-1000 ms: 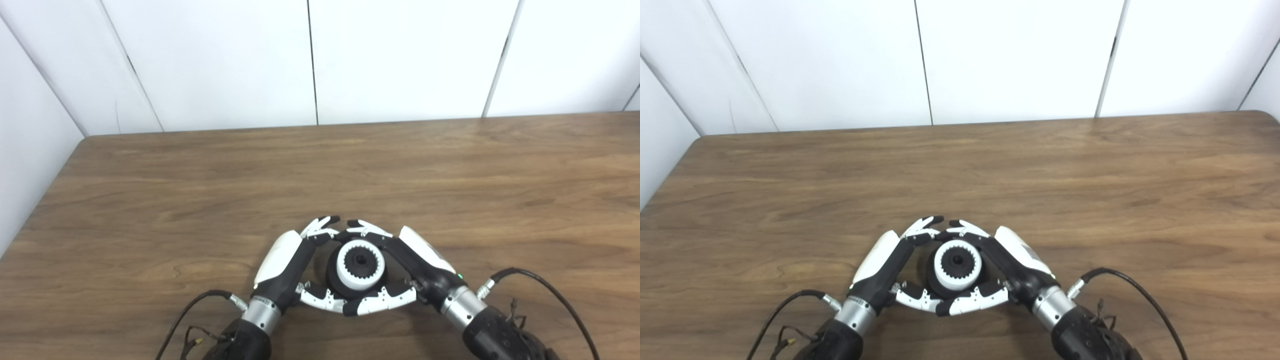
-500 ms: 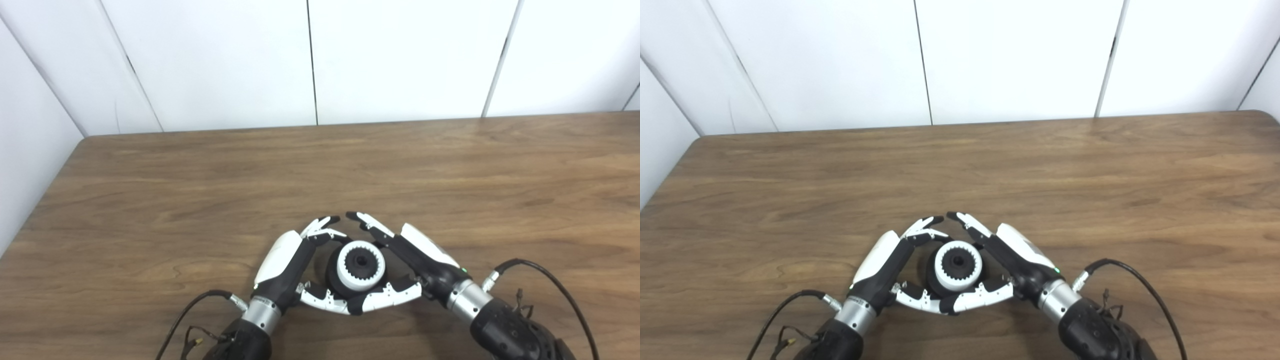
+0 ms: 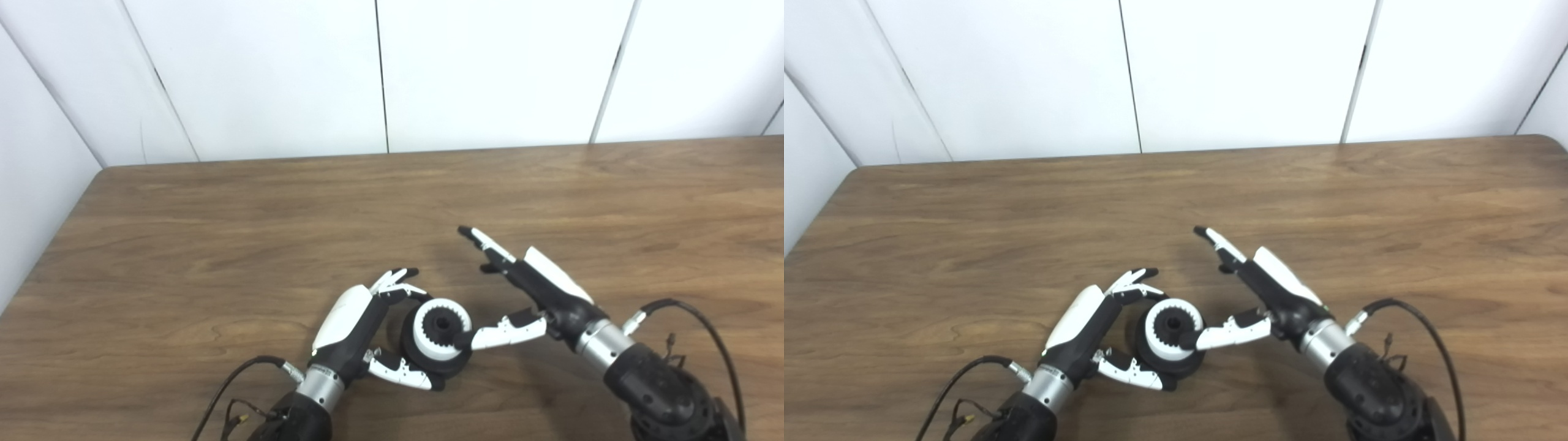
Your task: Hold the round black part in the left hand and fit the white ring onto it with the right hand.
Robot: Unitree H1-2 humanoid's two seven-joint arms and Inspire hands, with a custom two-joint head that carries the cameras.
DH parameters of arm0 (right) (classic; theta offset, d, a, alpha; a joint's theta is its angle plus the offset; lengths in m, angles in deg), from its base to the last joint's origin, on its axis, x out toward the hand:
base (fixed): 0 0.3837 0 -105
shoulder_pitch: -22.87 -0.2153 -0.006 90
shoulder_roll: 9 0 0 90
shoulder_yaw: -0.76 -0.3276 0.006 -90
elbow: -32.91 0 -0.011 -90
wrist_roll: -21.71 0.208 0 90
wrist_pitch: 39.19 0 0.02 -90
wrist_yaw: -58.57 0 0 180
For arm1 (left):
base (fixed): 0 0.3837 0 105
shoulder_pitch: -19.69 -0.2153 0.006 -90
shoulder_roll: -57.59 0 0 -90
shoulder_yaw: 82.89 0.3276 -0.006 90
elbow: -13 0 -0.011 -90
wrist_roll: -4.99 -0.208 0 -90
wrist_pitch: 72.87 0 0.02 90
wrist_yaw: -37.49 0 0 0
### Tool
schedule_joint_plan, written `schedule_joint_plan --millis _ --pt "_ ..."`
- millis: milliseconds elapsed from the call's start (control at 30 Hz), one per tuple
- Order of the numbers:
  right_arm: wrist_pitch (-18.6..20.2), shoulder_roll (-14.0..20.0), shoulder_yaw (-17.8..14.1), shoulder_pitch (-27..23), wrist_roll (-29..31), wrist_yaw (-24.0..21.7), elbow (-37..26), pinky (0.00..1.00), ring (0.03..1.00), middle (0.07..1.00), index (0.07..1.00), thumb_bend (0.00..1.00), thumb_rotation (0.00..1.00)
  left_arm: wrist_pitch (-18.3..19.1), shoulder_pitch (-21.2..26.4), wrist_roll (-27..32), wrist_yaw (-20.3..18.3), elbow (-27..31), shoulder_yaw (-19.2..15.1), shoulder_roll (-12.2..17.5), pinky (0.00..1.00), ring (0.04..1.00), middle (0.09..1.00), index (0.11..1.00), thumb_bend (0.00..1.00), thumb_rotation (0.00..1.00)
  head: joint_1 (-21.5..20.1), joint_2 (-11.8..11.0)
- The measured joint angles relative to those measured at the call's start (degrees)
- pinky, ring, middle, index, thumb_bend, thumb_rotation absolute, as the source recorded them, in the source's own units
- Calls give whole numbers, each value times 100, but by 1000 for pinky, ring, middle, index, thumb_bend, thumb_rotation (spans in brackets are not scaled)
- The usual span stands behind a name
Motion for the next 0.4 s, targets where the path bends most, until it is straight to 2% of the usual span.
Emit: schedule_joint_plan --millis 100,400 --pt "-1 58 -80 -3 45 12 1 943 1000 1000 994 1000 435 45 1 -16 7 -13 -1 2 1000 987 938 586 909 176 -18 -18" --pt "-33 119 -307 7 242 145 57 958 999 1000 989 1000 457 63 54 -94 77 -108 2 -7 1000 998 944 594 898 204 -53 -53"
